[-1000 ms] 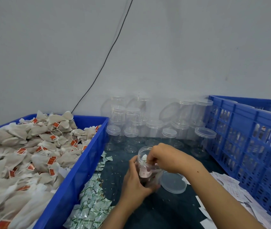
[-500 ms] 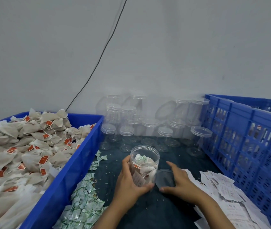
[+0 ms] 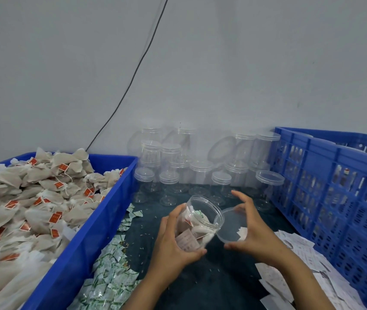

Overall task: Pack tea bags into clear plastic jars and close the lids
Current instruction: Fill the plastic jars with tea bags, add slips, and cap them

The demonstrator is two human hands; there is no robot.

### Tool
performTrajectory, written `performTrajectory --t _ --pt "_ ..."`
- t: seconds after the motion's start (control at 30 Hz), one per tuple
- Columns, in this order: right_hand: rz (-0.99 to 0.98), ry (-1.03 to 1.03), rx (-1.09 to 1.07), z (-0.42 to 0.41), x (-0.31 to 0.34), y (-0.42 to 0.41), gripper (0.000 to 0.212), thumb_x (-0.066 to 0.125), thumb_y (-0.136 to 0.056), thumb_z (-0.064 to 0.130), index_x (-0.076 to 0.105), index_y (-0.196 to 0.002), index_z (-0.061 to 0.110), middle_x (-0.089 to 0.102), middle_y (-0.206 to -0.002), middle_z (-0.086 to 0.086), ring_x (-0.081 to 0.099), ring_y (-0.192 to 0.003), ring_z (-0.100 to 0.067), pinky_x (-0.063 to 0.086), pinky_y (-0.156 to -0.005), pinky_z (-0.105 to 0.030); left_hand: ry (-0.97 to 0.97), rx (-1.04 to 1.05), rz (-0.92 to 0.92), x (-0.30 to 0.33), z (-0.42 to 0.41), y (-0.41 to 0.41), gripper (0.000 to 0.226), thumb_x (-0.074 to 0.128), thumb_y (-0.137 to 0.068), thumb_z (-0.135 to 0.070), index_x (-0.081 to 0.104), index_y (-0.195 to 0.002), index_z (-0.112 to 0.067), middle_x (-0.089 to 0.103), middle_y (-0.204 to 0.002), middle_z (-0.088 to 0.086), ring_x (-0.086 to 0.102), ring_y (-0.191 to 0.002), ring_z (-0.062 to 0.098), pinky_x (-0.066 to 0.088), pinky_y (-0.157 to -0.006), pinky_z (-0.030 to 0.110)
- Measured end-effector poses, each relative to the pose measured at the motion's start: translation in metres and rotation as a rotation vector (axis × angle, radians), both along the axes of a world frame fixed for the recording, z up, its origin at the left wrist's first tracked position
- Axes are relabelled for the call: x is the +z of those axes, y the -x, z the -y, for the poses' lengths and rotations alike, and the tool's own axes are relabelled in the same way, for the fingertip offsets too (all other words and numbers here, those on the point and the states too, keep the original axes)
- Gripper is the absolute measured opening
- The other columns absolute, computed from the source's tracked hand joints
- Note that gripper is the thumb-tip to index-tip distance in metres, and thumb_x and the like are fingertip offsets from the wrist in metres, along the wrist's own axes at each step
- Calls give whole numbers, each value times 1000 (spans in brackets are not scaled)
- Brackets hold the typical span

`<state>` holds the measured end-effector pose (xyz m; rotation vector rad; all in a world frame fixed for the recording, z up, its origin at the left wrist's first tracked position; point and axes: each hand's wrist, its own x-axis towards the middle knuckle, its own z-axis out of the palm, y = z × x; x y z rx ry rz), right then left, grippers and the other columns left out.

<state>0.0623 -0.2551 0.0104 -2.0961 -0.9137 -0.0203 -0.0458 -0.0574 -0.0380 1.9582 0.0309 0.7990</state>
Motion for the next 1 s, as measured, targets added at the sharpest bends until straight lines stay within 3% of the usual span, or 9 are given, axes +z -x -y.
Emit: performTrajectory --t 0.13,0.3,0.43,0.53,0.7,0.8,0.87,0.93,1.0 --pt "-39 -183 30 6 10 7 116 94 -48 34 19 -132 60 49 -118 14 54 -108 6 44 -79 -3 -76 22 3 5 -1 3 102 88 -53 -31 32 -131 -65 41 -120 -23 54 -107 -5 48 -88 13" --pt "-127 -469 81 -12 12 22 91 87 -58 36 35 -132 47 53 -122 6 59 -111 -5 53 -88 -22 -199 -8 -36 9 2 4 103 85 -60 -31 25 -137 -62 37 -123 -20 49 -112 -2 46 -94 19" --pt "25 -325 34 -32 3 37 62 66 -80 55 40 -135 46 45 -124 19 46 -119 4 42 -103 -25 -326 -20 -41 10 7 4 100 78 -65 -31 17 -139 -62 32 -124 -19 43 -116 2 41 -97 16" --pt "104 -233 0 -37 -2 38 64 57 -86 57 32 -144 45 40 -126 17 40 -124 -1 33 -103 -22 -347 -19 -64 9 8 3 105 79 -65 -30 12 -139 -64 30 -125 -20 40 -116 0 37 -92 8" --pt "76 -396 -89 -46 -6 41 49 67 -89 29 46 -130 47 48 -116 11 48 -111 5 34 -92 -8 167 -123 -74 7 4 4 120 94 -54 -21 22 -145 -50 32 -137 -22 45 -121 -8 45 -94 13" --pt "4 -464 -127 -49 -10 43 51 66 -88 25 47 -131 45 49 -116 9 49 -108 8 36 -92 -5 536 -293 -101 7 -2 3 108 93 -55 -16 32 -140 -45 60 -129 1 64 -111 17 53 -95 37" --pt "-57 -522 -155 -51 -9 43 54 65 -86 34 46 -137 40 50 -117 7 51 -112 1 38 -98 -14 743 -390 -112 9 -5 2 98 89 -61 -10 37 -138 -42 68 -119 4 66 -108 26 55 -89 44" --pt "-137 -572 -190 -54 -7 44 64 59 -79 50 45 -140 35 50 -123 6 50 -115 -2 39 -102 -25 762 -389 -130 13 -5 3 79 85 -69 -18 44 -132 -43 71 -112 1 70 -98 26 58 -72 40" --pt "-178 -582 -190 -57 -7 44 72 50 -74 62 44 -141 36 48 -128 8 47 -115 4 37 -98 -22 648 -314 -136 16 -2 5 71 81 -67 -35 46 -128 -39 72 -101 0 69 -80 17 50 -52 29"
